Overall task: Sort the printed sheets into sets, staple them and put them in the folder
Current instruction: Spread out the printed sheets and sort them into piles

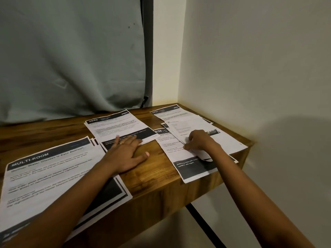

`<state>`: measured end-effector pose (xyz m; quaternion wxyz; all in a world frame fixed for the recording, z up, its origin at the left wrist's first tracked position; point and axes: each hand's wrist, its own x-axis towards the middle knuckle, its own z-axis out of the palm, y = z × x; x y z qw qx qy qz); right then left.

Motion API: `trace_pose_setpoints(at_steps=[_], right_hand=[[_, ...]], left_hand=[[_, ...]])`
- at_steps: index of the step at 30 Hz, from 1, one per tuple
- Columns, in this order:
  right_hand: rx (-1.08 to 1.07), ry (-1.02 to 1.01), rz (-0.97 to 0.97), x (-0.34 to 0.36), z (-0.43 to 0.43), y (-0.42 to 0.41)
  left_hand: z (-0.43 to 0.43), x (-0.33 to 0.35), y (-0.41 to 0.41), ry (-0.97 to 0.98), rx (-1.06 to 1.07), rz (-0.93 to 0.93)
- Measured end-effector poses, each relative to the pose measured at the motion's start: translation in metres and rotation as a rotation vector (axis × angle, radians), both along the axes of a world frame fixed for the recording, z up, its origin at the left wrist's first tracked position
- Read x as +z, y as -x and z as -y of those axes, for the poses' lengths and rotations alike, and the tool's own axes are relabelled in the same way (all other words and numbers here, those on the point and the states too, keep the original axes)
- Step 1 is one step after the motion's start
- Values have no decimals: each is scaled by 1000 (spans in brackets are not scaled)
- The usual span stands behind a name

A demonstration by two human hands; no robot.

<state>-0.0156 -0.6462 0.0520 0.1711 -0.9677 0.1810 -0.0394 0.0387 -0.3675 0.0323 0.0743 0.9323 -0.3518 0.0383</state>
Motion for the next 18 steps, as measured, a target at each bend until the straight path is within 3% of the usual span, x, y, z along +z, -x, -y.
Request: trace_pose_setpoints(at_steps=[6,11,18], right_hand=[[-31,21,100,-14,1,-4],[-70,-36,167,-6,12,-2],[-240,-23,469,33,43,27]], left_hand=[[50,-3,16,-62,-227,-92],[71,-19,23,-73,-212,-161],[71,-29,22,-22,-214,-133]])
